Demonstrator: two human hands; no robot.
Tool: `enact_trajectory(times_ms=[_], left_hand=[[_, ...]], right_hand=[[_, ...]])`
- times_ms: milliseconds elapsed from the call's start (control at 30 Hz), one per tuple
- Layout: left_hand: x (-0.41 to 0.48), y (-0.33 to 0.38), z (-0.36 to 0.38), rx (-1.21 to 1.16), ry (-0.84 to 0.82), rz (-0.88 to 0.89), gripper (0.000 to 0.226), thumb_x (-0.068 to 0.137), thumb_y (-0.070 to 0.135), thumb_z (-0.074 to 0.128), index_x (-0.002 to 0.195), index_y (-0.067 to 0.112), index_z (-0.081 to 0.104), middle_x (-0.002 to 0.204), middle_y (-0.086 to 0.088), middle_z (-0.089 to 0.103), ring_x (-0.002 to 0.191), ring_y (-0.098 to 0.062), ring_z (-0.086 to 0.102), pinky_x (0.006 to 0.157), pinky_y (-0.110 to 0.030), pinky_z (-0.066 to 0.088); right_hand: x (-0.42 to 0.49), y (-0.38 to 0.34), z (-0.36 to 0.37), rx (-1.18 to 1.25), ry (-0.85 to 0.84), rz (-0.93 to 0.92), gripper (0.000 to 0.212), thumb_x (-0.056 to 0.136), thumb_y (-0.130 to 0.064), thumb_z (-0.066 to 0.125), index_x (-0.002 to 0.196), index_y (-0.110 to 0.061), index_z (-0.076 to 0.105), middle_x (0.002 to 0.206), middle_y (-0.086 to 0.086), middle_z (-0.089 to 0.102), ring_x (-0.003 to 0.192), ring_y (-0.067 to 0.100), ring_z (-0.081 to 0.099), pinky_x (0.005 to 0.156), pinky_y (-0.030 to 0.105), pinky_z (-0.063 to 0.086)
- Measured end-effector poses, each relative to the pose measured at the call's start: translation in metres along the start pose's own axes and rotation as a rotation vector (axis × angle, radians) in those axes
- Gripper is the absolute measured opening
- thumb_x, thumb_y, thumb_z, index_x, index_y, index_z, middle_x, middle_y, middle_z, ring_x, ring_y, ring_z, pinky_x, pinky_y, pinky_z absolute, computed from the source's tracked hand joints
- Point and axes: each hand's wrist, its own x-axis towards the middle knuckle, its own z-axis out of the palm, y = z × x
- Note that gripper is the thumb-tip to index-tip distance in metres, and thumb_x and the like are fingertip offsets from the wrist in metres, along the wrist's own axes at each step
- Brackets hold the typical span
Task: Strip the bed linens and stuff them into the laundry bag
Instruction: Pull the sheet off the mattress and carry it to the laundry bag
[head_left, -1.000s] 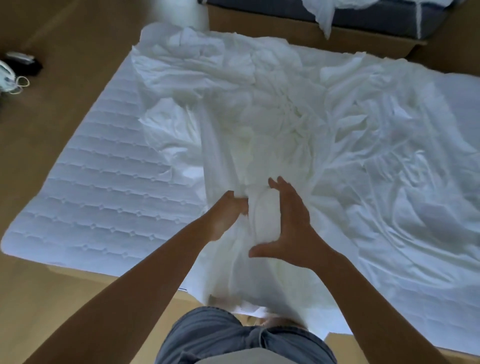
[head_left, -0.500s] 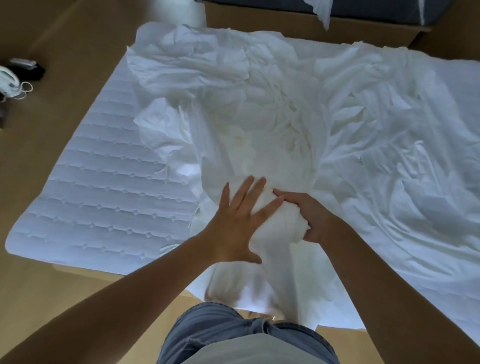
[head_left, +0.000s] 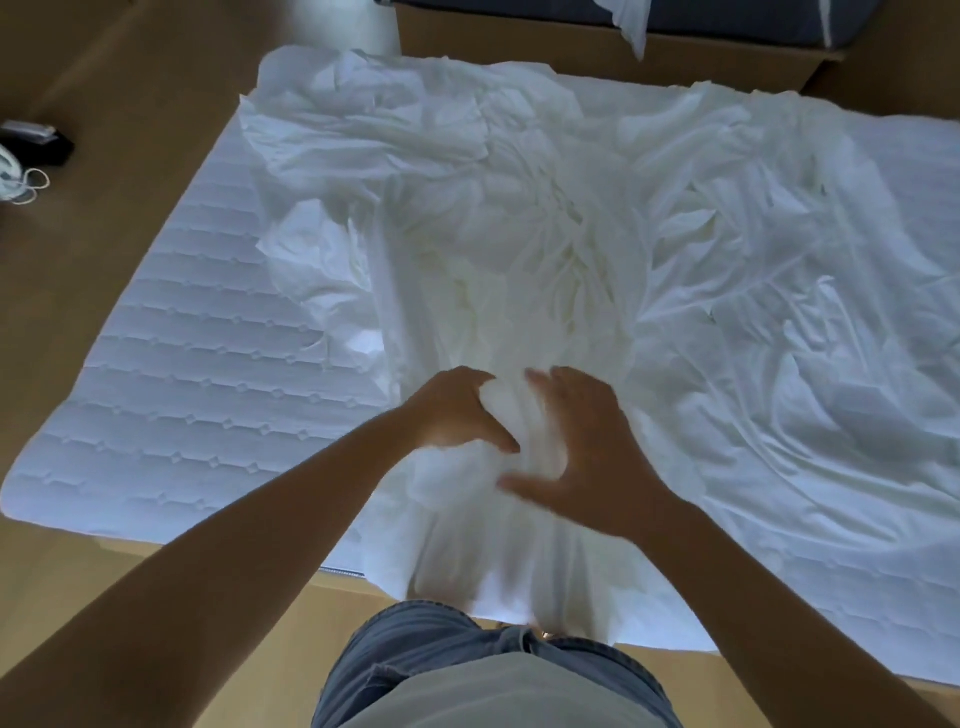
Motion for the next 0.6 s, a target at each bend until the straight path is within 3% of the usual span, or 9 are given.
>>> enact_trajectory(times_ms=[67, 167, 267, 333, 400, 467, 533, 600], left_hand=[[-0.003, 0.001, -0.013, -0.151, -0.259, -0.214, 0.026, 0.067, 0.023, 0.082, 0.088, 0.016, 0.07, 0.071, -0.003, 0.064, 0.058, -0.019, 0.06, 0.052, -0.024, 0.045], [-0.012, -0.004, -0.026, -0.337, -0.397, -0.387, 0.026, 0.072, 0.023, 0.075, 0.095, 0.012, 0.072, 0.09, -0.012, 0.074, 0.084, -0.029, 0.07, 0.081, -0.035, 0.054], [-0.016, -0.005, -0.031, -0.328, -0.366, -0.227, 0.055, 0.079, 0.015, 0.073, 0.13, 0.014, 0.053, 0.116, -0.008, 0.066, 0.101, -0.023, 0.064, 0.088, -0.031, 0.051], [-0.023, -0.005, -0.032, -0.102, -0.367, -0.112, 0.098, 0.077, 0.02, 0.078, 0.152, 0.026, 0.014, 0.141, 0.002, 0.041, 0.125, -0.02, 0.044, 0.098, -0.028, 0.041], [-0.035, -0.006, -0.024, 0.306, -0.258, 0.017, 0.131, 0.068, 0.039, 0.084, 0.147, 0.038, -0.021, 0.157, 0.005, 0.004, 0.145, -0.018, 0.008, 0.114, -0.039, 0.022], [-0.047, -0.011, 0.001, 0.703, -0.079, 0.184, 0.141, 0.062, 0.059, 0.08, 0.137, 0.038, -0.038, 0.157, 0.001, -0.023, 0.145, -0.023, -0.019, 0.117, -0.054, 0.0], [-0.051, -0.02, 0.027, 0.998, 0.158, 0.357, 0.152, 0.051, 0.072, 0.077, 0.14, 0.026, -0.037, 0.159, -0.012, -0.011, 0.146, -0.035, -0.008, 0.111, -0.063, 0.004], [-0.043, -0.025, 0.035, 1.035, 0.359, 0.488, 0.159, 0.032, 0.072, 0.081, 0.152, 0.019, -0.009, 0.152, -0.02, 0.023, 0.139, -0.04, 0.024, 0.103, -0.066, 0.026]], right_hand=[[-0.001, 0.006, 0.019, -0.258, 0.017, -0.176, 0.112, 0.049, -0.077, 0.061, 0.144, -0.028, 0.026, 0.145, 0.016, 0.025, 0.131, 0.032, 0.023, 0.1, 0.05, 0.037], [0.013, 0.009, 0.028, -0.068, 0.003, -0.186, 0.099, 0.055, -0.058, 0.073, 0.139, -0.021, 0.037, 0.135, 0.017, 0.033, 0.122, 0.032, 0.034, 0.094, 0.045, 0.044], [0.025, 0.01, 0.027, 0.213, -0.083, 0.033, 0.073, 0.067, -0.024, 0.08, 0.132, -0.017, 0.047, 0.123, 0.005, 0.049, 0.109, 0.025, 0.053, 0.092, 0.039, 0.047], [0.028, 0.01, 0.027, 0.301, -0.08, 0.121, 0.058, 0.07, -0.018, 0.079, 0.123, -0.017, 0.054, 0.108, -0.002, 0.058, 0.099, 0.02, 0.058, 0.085, 0.033, 0.048], [0.034, 0.005, 0.024, 0.37, -0.159, 0.223, 0.047, 0.071, -0.016, 0.077, 0.114, -0.019, 0.058, 0.097, -0.007, 0.061, 0.092, 0.017, 0.059, 0.076, 0.026, 0.046], [0.043, 0.0, 0.02, 0.534, -0.247, 0.378, 0.029, 0.075, -0.013, 0.073, 0.1, -0.021, 0.06, 0.091, -0.004, 0.063, 0.086, 0.018, 0.061, 0.074, 0.03, 0.049], [0.051, -0.001, 0.014, 0.784, -0.312, 0.543, 0.006, 0.085, -0.014, 0.061, 0.091, -0.015, 0.064, 0.088, 0.008, 0.067, 0.083, 0.026, 0.064, 0.081, 0.042, 0.052], [0.054, 0.001, 0.007, 0.979, -0.441, 0.676, 0.021, 0.09, -0.018, 0.051, 0.1, -0.007, 0.066, 0.093, 0.016, 0.067, 0.089, 0.031, 0.064, 0.089, 0.047, 0.05]])
